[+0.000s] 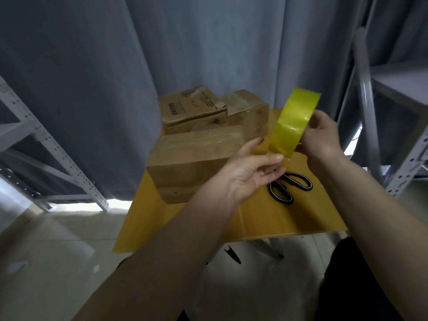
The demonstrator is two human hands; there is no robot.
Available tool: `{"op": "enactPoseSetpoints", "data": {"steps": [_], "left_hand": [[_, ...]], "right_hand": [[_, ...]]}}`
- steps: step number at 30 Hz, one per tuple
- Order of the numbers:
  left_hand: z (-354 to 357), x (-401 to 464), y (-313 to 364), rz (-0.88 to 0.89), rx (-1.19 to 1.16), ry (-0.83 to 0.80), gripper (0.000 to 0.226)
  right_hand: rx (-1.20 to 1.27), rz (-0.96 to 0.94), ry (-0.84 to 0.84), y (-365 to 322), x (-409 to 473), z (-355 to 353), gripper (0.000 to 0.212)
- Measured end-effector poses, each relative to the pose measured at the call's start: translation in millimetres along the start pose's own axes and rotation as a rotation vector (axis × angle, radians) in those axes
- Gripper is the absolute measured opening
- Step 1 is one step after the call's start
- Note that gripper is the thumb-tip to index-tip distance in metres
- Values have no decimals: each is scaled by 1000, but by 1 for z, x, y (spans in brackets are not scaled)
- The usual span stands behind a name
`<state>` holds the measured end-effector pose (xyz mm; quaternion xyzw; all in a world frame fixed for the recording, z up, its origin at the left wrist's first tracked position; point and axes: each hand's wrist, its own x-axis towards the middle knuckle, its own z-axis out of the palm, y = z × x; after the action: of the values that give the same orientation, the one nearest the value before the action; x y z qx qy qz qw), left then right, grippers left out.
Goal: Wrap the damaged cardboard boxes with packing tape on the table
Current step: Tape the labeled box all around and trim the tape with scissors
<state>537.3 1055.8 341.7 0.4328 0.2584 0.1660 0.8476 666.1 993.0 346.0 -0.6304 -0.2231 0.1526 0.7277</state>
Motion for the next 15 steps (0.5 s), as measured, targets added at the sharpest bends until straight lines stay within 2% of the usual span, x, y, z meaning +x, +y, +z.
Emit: {"op": "enactPoseSetpoints", "data": {"steps": [2, 4, 5, 8, 11, 15], "left_hand": [[11, 8, -12, -47, -89, 41, 54], [20, 15, -25, -130, -118, 55, 20], [24, 18, -31, -167, -111, 61, 11], [34, 33, -50, -238, -113, 109, 12], [46, 47, -65, -274, -105, 138, 13], [54, 72, -71, -236, -12, 197, 15]], "right_hand": [[-13, -18, 36, 2, 8, -11, 29], [-25, -28, 56, 6, 16, -25, 24], [-38, -32, 69, 10, 19, -33, 25], [-81, -15, 107, 27, 28, -56, 29], [-120, 15, 154, 47, 40, -75, 20], [-206, -7, 231, 61, 63, -91, 19]]}}
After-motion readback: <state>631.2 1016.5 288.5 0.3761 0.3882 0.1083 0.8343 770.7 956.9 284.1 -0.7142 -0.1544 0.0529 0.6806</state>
